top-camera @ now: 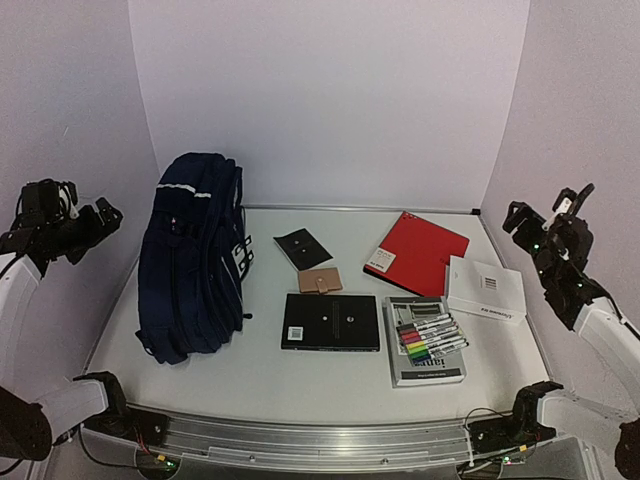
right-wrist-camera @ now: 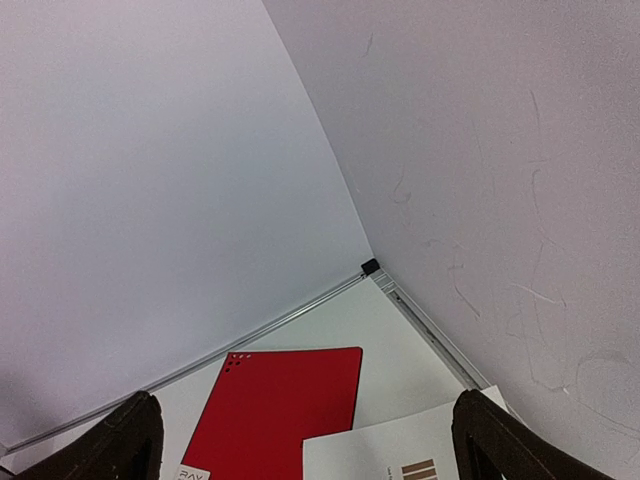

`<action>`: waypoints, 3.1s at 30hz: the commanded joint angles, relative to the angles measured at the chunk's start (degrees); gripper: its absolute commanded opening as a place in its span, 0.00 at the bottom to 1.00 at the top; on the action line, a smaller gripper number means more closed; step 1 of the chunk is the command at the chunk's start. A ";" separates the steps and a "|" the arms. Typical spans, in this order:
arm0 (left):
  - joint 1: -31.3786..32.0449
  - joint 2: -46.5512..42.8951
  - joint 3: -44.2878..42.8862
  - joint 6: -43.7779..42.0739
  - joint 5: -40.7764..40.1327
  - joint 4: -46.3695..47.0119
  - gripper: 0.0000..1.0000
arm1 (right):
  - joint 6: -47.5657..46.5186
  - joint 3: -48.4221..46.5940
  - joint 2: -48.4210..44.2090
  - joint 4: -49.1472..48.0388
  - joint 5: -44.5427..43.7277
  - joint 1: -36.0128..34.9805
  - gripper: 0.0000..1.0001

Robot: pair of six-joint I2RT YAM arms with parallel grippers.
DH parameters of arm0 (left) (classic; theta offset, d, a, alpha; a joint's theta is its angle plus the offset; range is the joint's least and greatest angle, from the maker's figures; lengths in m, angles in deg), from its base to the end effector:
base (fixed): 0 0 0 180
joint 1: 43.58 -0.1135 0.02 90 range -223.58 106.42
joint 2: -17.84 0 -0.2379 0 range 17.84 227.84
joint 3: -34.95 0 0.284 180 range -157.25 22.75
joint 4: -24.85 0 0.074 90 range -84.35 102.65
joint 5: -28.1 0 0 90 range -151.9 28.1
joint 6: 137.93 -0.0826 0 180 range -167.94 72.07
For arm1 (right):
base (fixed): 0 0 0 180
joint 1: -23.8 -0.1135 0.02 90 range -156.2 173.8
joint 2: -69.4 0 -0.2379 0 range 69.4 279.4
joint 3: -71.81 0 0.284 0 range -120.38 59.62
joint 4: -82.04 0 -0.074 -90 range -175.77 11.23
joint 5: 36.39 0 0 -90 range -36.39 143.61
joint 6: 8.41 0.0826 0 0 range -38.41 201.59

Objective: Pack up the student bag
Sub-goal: Adjust the student bag at the center of the board.

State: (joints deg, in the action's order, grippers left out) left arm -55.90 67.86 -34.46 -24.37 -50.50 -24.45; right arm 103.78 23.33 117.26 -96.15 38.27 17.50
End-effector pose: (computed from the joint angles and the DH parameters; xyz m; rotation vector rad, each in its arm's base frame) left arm 0.2666 0.0415 0.3128 -0.5301 2.0300 -0.3267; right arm 0.2986 0.0110 0.2898 0.4248 1.5359 0.1745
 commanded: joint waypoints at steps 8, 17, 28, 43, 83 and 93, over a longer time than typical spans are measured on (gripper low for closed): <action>0.67 5.10 -3.39 -2.75 26.89 -1.05 1.00 | -5.00 -9.27 1.87 7.43 11.06 0.09 0.98; 4.41 6.30 -0.73 -5.28 31.68 -6.95 1.00 | -4.26 -12.53 7.20 11.92 23.89 -0.87 0.98; 4.92 6.43 0.49 -5.35 37.61 -7.14 0.33 | -1.20 -14.77 12.00 12.68 24.60 -18.61 0.92; 4.98 10.73 -14.65 15.19 51.14 10.01 0.00 | 2.00 -23.56 31.13 -8.63 20.81 -52.61 0.87; 4.95 16.31 -21.85 18.64 54.72 7.97 0.00 | 8.99 -48.61 68.30 -27.25 32.66 -58.82 0.00; 4.97 22.21 -35.53 -4.86 36.05 -14.04 0.92 | 21.37 -51.88 53.30 -13.45 18.32 -58.28 0.00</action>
State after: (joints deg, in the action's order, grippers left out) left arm -50.98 89.96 -62.86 -16.21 -5.71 -32.37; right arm 119.01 -22.38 179.74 -111.35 65.35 -41.21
